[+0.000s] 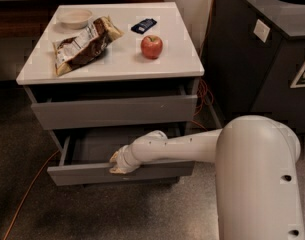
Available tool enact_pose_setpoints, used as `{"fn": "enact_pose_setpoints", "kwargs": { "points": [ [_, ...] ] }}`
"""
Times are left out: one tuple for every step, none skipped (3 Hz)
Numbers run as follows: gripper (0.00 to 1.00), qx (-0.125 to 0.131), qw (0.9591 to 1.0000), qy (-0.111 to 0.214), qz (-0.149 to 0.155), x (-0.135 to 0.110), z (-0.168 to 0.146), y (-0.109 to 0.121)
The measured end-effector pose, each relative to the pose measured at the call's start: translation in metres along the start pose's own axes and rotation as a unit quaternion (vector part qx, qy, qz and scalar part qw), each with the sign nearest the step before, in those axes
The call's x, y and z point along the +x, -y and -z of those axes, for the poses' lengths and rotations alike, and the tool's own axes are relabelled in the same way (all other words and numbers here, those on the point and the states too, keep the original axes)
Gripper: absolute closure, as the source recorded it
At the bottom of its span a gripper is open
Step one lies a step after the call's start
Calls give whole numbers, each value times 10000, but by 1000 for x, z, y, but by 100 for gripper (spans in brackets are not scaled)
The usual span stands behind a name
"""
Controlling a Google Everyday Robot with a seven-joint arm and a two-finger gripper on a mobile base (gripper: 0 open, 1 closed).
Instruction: Open middle drawer
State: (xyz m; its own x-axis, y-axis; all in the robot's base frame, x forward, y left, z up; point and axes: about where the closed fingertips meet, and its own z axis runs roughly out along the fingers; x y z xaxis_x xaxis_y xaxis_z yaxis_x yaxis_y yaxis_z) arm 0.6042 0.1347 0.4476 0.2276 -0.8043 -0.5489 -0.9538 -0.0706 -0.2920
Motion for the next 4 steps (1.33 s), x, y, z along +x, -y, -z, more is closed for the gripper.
{"fn": "enact_pose_setpoints", "kwargs": {
  "points": [
    [3,68,9991,397,130,-36,31,-12],
    [0,94,9971,715,254,-63,57,-17],
    [0,47,9959,855,280,-69,64,-11],
    [18,-149,9948,993,162,-60,52,1]
  ]
}}
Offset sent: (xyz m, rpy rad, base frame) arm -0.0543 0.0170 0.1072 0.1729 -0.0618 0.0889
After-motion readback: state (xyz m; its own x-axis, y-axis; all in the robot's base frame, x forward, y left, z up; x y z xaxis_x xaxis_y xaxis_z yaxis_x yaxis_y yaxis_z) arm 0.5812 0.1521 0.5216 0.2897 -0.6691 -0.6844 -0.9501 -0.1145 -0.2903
